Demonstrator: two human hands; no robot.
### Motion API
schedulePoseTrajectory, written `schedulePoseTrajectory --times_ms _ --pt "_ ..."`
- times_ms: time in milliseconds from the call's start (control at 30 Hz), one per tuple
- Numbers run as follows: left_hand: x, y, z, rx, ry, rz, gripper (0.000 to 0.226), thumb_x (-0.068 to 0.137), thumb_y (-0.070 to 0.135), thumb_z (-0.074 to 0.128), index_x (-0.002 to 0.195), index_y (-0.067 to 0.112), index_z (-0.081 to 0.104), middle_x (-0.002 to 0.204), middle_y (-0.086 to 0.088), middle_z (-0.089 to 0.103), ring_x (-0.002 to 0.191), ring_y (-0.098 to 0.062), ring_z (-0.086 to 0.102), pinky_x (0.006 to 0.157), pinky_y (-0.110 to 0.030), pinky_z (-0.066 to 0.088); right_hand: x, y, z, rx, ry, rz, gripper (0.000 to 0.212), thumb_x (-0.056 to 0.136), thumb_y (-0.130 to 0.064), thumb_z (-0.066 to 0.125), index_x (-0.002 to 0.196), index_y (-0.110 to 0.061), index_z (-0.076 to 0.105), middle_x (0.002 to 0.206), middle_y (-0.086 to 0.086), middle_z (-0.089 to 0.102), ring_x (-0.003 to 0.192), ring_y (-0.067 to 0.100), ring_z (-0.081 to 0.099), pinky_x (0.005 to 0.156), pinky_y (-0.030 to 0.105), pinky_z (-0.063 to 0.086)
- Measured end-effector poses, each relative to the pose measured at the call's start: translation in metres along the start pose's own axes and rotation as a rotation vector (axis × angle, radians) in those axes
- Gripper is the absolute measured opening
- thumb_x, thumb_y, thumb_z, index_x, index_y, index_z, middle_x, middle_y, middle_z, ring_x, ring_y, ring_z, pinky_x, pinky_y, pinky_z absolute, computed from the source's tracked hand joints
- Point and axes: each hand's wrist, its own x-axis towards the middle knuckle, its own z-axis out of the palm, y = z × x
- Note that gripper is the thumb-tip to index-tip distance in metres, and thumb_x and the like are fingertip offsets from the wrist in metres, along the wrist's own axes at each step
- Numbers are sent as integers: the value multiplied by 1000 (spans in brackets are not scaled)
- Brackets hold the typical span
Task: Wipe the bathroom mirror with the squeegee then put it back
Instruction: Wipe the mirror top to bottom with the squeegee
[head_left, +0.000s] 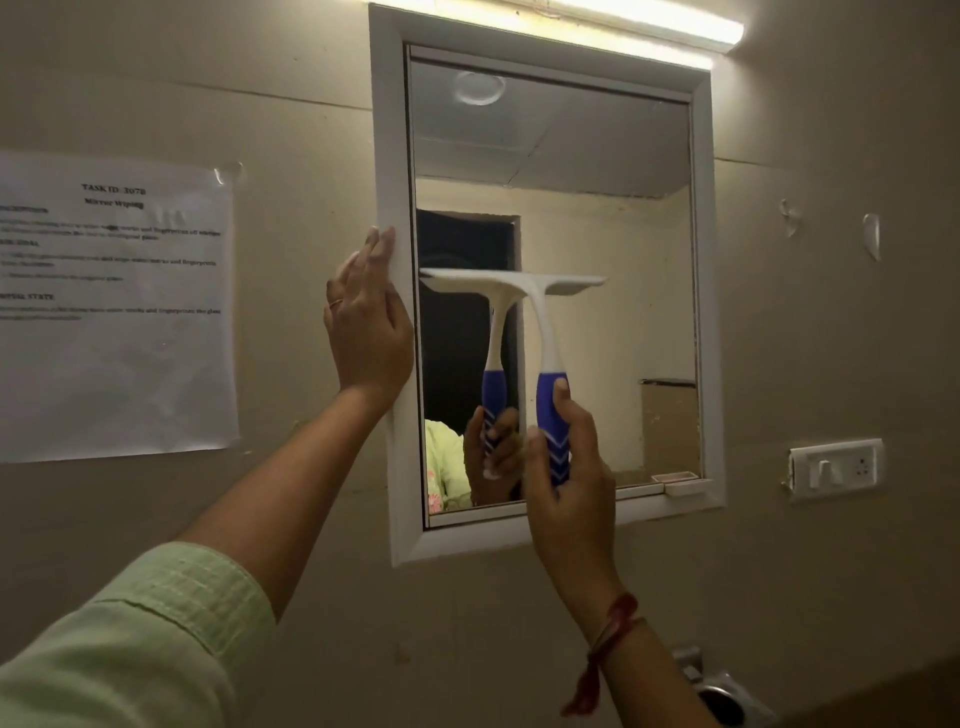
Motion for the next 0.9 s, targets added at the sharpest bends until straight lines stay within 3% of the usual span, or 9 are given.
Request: schedulePoseTrajectory --times_ms 67,300,400,533,667,800,900 --pt "0 1 0 -2 0 0 42 95 10 37 137 13 41 139 -8 48 127 -27 43 104 -43 38 1 -1 -1 5 4 5 46 90 -44 40 134 -36 32 106 -28 47 90 11 61 69 27 57" --pt "1 0 0 -2 1 5 42 94 9 38 137 13 41 138 -8 49 126 -28 45 103 -41 39 -64 18 -4 24 -17 43 49 85 -41 43 124 -63 25 98 -13 54 75 7 61 54 16 53" --pt "1 0 0 -3 7 13 42 94 8 38 136 12 41 138 -9 49 126 -28 45 103 -42 39 -39 17 -7 5 -8 16 48 86 -42 42 130 -52 25 103 -8 56 74 6 59 57 15 52" --pt "0 -2 0 7 -2 3 43 95 9 38 137 13 40 139 -8 48 127 -26 43 104 -37 35 -8 8 -6 39 -18 -26 46 88 -43 41 132 -41 29 111 -37 46 89 4 58 68 13 52" --pt "1 -2 1 8 -8 4 43 95 9 38 137 13 40 139 -7 48 127 -26 43 104 -37 37 -44 18 -7 39 -6 17 44 86 -41 43 127 -50 30 97 -12 55 73 5 59 59 14 51" --pt "1 -3 2 9 7 4 42 95 9 38 137 14 41 138 -7 49 126 -26 44 103 -38 38 -79 26 -7 33 -13 49 48 84 -39 45 126 -55 29 92 -8 57 67 9 60 52 18 53" --pt "1 -3 3 17 8 9 42 95 9 37 137 15 40 138 -7 49 126 -26 44 103 -37 37 -52 21 -6 32 3 14 42 86 -39 45 125 -50 34 94 -10 56 70 6 59 55 13 50"
